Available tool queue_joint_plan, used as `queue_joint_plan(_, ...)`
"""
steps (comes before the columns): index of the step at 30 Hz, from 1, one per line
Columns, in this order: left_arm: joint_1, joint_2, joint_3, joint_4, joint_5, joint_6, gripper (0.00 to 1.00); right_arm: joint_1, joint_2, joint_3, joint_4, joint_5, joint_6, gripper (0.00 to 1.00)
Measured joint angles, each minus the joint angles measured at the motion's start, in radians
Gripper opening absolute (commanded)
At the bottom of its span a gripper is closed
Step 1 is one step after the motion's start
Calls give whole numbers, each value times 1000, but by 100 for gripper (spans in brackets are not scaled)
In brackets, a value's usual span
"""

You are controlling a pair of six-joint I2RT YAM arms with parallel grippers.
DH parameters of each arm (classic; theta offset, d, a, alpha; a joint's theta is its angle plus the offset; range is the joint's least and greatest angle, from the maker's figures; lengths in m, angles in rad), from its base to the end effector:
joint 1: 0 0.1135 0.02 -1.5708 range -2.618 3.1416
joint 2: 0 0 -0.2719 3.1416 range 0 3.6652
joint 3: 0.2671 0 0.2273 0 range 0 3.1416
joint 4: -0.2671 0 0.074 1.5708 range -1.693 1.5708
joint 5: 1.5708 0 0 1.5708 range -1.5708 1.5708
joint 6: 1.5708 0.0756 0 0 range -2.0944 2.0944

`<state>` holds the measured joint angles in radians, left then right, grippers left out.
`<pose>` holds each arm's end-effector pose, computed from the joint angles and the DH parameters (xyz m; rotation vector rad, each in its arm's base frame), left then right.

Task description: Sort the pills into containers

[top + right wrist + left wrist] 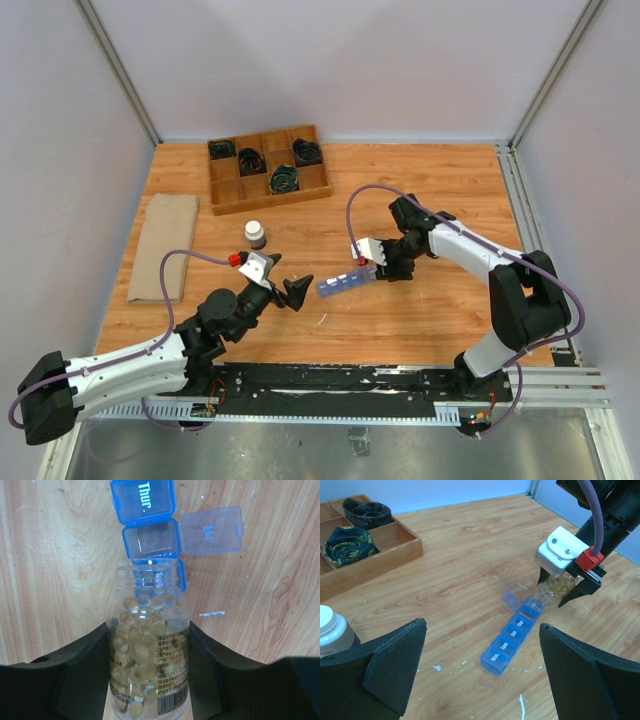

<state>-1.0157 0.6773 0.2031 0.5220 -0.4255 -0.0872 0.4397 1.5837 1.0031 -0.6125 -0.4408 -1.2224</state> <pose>0.1178 -0.1308 0.2440 0.3713 1.5081 -0.5538 0.2507 0.1536 0.1829 -2.0016 1.6755 0.3500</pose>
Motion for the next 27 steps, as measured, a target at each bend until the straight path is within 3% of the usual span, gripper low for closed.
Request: queue_joint_plan(27, 0, 0, 0, 0, 0, 0, 99, 10, 0, 5, -6, 22, 10, 7)
